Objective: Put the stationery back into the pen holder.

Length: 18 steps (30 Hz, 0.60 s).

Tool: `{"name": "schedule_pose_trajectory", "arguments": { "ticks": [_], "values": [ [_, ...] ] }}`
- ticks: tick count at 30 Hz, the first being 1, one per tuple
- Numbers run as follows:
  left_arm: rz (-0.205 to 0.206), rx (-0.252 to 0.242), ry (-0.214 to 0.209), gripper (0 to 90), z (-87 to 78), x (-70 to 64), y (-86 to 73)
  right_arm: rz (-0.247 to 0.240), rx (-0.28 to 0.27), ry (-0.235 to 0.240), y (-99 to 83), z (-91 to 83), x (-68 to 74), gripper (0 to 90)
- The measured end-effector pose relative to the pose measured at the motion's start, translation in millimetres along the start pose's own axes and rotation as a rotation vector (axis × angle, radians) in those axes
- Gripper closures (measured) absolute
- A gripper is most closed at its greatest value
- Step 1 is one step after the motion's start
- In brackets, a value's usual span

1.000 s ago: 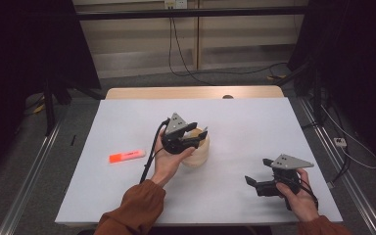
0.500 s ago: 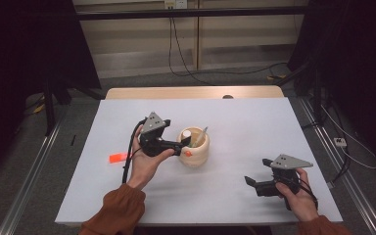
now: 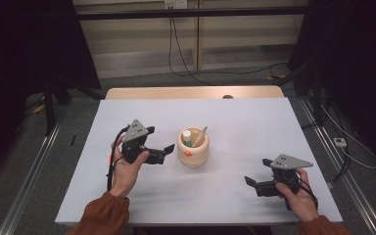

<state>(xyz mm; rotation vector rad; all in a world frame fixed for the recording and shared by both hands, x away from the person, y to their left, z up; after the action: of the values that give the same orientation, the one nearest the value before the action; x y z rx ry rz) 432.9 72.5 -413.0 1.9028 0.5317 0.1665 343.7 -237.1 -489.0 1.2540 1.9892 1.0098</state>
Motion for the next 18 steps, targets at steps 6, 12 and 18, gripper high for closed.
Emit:
{"name": "schedule_pose_trajectory", "arguments": {
  "ticks": [6, 12, 18],
  "values": [
    [-0.007, 0.026, 0.042, 6.8, -18.4, 3.2, -14.7, 0.003, 0.002, 0.000, 0.1, 0.2, 0.0, 6.9],
    [-0.039, 0.041, 0.059, 9.1, -35.3, 14.8, -25.3, 0.005, 0.003, 0.009, 0.1, -0.3, 0.7, 6.2],
    [-0.073, 0.043, 0.044, 8.3, -50.9, 23.2, -33.6, 0.002, 0.005, 0.011, 0.2, 0.0, 0.9, 6.0]
  ]
}}
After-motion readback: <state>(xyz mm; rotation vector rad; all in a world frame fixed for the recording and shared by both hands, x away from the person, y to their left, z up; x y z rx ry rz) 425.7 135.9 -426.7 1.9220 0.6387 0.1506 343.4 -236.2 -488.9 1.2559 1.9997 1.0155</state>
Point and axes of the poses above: each handheld gripper's, and its own axes: z roughly forward along the jaws, y roughly out of its top, x roughly to its left, the point moved 9 cm from there along z, roughly forward along the jaws, and after that the axes turned 14 degrees about -y, right-handed, at the moved point
